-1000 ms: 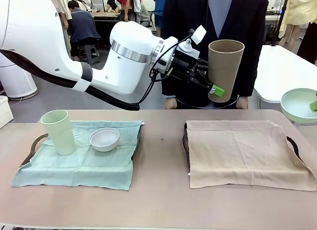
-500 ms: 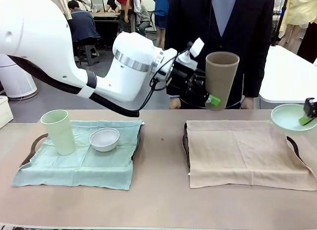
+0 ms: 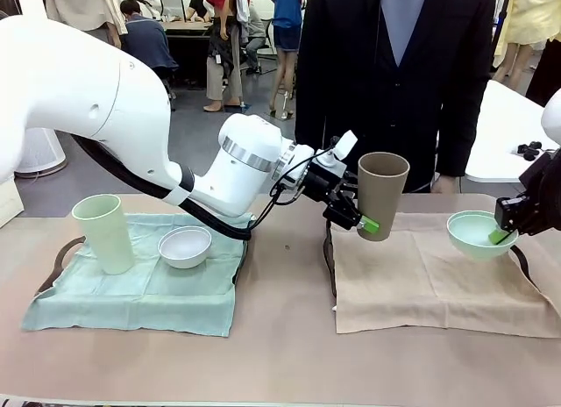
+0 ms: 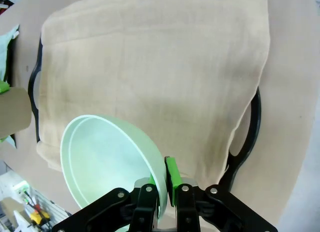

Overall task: Set up a tray with a mat and arrange the tableware.
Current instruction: Place the Picnic Bowl and Reusable plastic cup back onto the Handle tray in front of the human's position.

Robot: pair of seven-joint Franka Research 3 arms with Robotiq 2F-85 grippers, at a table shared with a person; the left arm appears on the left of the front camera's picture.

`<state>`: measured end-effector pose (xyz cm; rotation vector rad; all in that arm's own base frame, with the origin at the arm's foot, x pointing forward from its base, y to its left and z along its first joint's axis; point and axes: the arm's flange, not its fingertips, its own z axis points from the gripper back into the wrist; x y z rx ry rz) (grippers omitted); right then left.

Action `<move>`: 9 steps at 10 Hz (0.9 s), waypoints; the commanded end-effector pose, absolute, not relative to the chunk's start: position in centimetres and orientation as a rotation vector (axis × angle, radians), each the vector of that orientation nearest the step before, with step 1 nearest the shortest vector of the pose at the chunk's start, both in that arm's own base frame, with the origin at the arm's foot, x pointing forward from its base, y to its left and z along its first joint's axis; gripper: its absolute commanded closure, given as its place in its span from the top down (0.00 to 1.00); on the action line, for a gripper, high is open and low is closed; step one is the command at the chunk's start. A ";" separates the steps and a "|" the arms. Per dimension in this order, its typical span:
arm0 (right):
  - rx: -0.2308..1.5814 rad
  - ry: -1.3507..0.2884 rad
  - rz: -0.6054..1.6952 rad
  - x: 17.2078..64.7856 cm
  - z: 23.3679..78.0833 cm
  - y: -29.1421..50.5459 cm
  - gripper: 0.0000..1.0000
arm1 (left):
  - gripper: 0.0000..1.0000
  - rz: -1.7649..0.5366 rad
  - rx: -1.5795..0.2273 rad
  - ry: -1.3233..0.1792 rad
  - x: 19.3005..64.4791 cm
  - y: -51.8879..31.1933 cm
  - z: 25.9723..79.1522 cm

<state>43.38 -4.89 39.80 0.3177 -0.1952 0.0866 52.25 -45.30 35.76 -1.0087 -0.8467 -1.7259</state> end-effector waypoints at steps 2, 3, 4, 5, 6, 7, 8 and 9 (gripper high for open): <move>0.336 -0.168 0.112 44.0 38.4 -5.1 0.07 | 0.81 -1.781 -1.047 -0.851 53.1 -45.3 34.2; 0.344 -0.164 0.139 44.2 37.6 -5.1 0.07 | 0.81 -1.815 -1.036 -0.862 53.3 -45.7 32.8; 0.347 -0.157 0.159 44.5 36.9 -5.0 0.07 | 0.81 -1.842 -1.014 -0.858 53.6 -46.0 32.0; 0.359 -0.155 0.170 44.9 36.3 -5.0 0.07 | 0.81 -1.872 -0.993 -0.847 53.7 -46.3 31.6; 0.373 -0.141 0.179 45.5 35.4 -5.1 0.07 | 0.81 -1.887 -1.004 -0.853 53.9 -46.7 31.0; 0.373 -0.135 0.187 45.8 34.4 -5.3 0.07 | 0.81 -1.894 -1.009 -0.865 54.0 -47.2 30.1; 0.380 -0.136 0.191 46.3 33.6 -5.2 0.07 | 0.81 -1.906 -1.006 -0.853 54.3 -47.6 29.6; 0.396 -0.141 0.206 46.7 33.0 -5.3 0.07 | 0.81 -1.920 -1.003 -0.858 54.6 -47.9 29.2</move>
